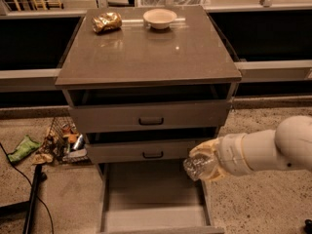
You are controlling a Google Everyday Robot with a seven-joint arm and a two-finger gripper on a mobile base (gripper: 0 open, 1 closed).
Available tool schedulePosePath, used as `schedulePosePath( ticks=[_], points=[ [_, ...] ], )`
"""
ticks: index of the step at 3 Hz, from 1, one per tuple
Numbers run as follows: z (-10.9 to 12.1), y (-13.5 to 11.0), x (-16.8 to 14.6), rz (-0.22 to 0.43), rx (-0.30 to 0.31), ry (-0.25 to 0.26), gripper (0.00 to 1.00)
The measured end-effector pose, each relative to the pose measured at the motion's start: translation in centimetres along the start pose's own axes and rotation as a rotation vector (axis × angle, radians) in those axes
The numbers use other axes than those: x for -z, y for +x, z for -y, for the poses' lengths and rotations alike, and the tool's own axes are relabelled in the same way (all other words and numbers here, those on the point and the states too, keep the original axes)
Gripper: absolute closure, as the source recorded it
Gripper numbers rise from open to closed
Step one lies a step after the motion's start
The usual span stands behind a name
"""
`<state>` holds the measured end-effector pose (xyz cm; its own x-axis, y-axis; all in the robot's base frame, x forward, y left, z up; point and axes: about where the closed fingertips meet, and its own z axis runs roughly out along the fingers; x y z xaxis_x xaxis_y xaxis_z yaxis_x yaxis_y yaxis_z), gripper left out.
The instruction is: Pick water bottle from bottom drawer and place on counter
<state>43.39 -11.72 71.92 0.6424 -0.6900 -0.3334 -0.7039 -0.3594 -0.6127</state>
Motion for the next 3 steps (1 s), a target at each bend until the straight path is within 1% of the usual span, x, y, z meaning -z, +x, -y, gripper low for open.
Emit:
schedulePosePath(
  ticks=[1, 2, 3],
  points=[
    [4.6, 1.9, 4.6, -0.084, 0.131, 0.042, 1.0],
    [10.0, 2.8, 8.0, -0.129, 0.279, 0.078, 1.0],
    [11.4, 3.0, 9.1, -0.142, 0.291, 0.104, 1.0]
  ],
)
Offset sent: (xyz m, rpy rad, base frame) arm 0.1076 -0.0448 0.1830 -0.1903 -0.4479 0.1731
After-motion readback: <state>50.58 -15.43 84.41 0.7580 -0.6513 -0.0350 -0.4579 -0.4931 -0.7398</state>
